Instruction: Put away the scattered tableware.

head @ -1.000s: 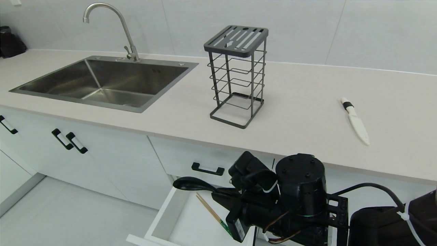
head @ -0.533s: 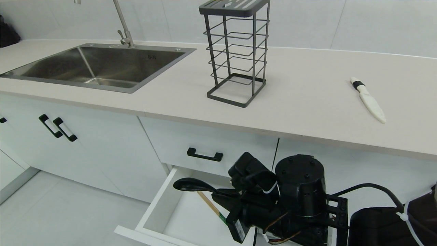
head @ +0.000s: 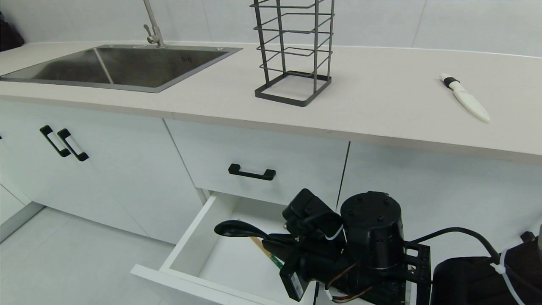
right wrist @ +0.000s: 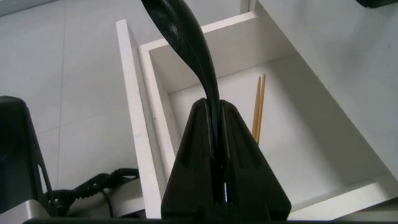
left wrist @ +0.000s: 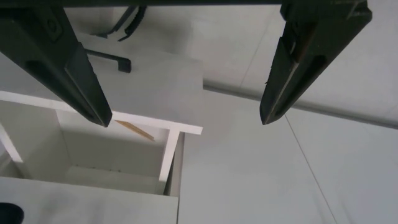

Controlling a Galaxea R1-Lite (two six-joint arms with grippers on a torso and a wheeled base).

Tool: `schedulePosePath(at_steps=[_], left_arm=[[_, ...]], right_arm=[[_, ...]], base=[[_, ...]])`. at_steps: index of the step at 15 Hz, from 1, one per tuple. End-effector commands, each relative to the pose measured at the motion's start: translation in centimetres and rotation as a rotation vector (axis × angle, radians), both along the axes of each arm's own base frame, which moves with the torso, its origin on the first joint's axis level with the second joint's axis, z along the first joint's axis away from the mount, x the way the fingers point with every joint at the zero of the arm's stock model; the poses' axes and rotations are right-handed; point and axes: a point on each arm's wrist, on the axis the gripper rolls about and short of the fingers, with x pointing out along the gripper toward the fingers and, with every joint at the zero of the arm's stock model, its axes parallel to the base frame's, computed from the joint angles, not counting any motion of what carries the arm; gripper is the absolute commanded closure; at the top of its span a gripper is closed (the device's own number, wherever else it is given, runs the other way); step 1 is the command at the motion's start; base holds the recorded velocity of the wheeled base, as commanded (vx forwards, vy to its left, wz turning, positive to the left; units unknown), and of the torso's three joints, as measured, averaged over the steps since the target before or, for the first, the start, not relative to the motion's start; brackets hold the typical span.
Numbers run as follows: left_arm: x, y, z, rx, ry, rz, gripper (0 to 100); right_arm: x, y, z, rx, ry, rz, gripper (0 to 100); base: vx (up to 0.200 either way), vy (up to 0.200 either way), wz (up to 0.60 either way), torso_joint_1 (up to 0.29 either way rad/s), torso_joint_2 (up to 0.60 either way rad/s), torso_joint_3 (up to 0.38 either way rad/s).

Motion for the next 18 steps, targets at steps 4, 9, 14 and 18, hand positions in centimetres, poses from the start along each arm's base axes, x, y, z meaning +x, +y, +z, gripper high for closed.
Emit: schedulePosePath(at_steps=[4, 9, 14, 18], left_arm=[[0.0, 0.0, 0.0, -0.001, 0.003, 0.0, 0], [0.0, 0.0, 0.0, -0.001, 0.003, -0.001, 0], [0.0, 0.0, 0.0, -0.001, 0.001, 0.0, 0], [0.0, 0.0, 0.0, -0.001, 0.001, -0.001, 0]], right_arm=[[-0.4, -0.2, 0.3, 0.005, -0.004, 0.02, 100], [0.9, -1.7, 0.3, -0.018, -0.031, -0.028, 100], [0.9, -1.3, -0.9, -0.064, -0.053, -0.02, 100], [3.0, 2.4, -1.0, -0.023, -0.08, -0.011, 100]], base=[[0.0, 0.0, 0.0, -0.048, 0.24, 0.063], [0.0, 0.0, 0.0, -0.002, 0.02, 0.017], [0.0, 0.0, 0.0, 0.0, 0.0, 0.0], [0.0, 0.0, 0.0, 0.0, 0.0, 0.0]])
